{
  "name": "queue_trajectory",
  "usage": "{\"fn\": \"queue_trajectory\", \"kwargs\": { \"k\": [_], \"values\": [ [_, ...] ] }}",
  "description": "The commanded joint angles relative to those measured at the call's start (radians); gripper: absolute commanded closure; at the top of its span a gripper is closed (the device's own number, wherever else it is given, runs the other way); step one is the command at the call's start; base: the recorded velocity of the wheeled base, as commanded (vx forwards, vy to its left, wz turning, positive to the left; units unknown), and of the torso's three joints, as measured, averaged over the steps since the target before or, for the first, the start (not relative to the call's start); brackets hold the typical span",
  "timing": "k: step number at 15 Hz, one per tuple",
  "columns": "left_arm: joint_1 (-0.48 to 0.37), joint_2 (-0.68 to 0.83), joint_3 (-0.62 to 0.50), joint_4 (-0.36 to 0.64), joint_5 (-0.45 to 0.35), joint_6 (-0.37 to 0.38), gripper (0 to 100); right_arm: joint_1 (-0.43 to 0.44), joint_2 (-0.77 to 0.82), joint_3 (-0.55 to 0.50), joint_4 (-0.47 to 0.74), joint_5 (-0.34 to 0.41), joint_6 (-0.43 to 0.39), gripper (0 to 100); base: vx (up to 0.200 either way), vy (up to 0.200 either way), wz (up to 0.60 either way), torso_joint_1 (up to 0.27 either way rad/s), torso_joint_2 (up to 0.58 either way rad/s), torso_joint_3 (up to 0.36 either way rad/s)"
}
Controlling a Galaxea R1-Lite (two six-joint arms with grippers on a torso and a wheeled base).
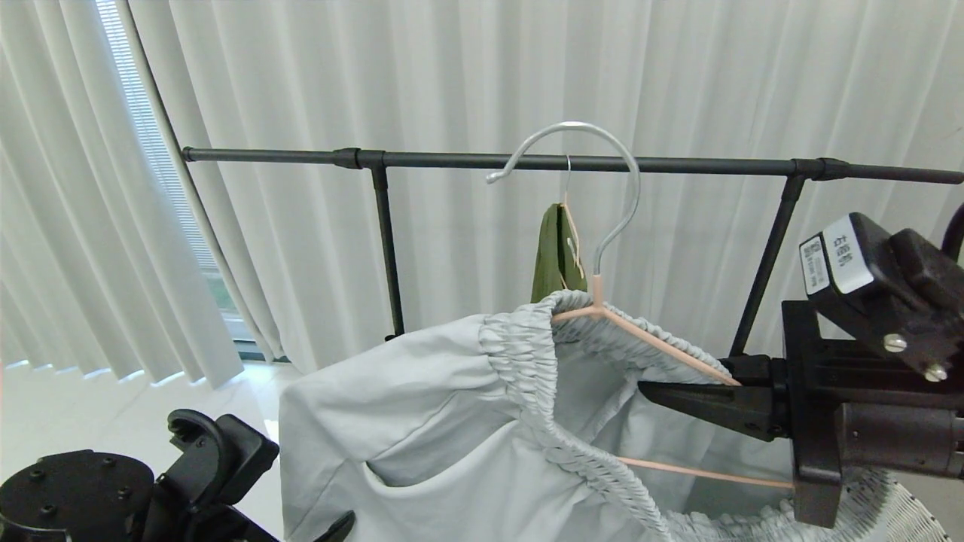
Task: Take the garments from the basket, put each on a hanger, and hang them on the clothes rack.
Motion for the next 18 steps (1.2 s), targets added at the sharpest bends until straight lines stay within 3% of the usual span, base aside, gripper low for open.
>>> {"fn": "queue_trajectory", "kwargs": {
  "k": [1,2,3,7,13,15,18],
  "values": [
    [0.001,0.0,-0.002,-0.001,0.001,0.001,0,0.005,-0.015,0.003,0.0,-0.002,0.001,100,0.0,0.0,0.0,0.0,0.0,0.0],
    [0.001,-0.002,-0.002,-0.001,0.001,0.001,0,0.005,-0.017,0.003,0.0,-0.002,0.001,100,0.0,0.0,0.0,0.0,0.0,0.0],
    [0.001,-0.002,-0.003,-0.001,0.001,-0.001,100,0.005,-0.023,0.004,0.002,-0.002,0.001,100,0.0,0.0,0.0,0.0,0.0,0.0],
    [0.013,-0.048,0.012,-0.001,0.002,0.001,100,-0.015,-0.038,0.006,0.071,-0.032,0.0,100,0.0,0.0,0.0,0.0,0.0,0.0],
    [0.194,-0.095,0.007,-0.001,0.001,-0.025,100,-0.078,-0.092,0.01,0.22,-0.042,-0.005,100,0.0,0.0,0.0,0.0,0.0,0.0],
    [0.196,-0.095,-0.01,-0.001,0.001,-0.081,100,-0.078,-0.103,0.015,0.237,-0.042,-0.005,100,0.0,0.0,0.0,0.0,0.0,0.0],
    [0.197,-0.074,-0.003,-0.001,0.001,-0.082,100,-0.078,-0.106,0.018,0.226,-0.031,-0.003,100,0.0,0.0,0.0,0.0,0.0,0.0]
  ]
}}
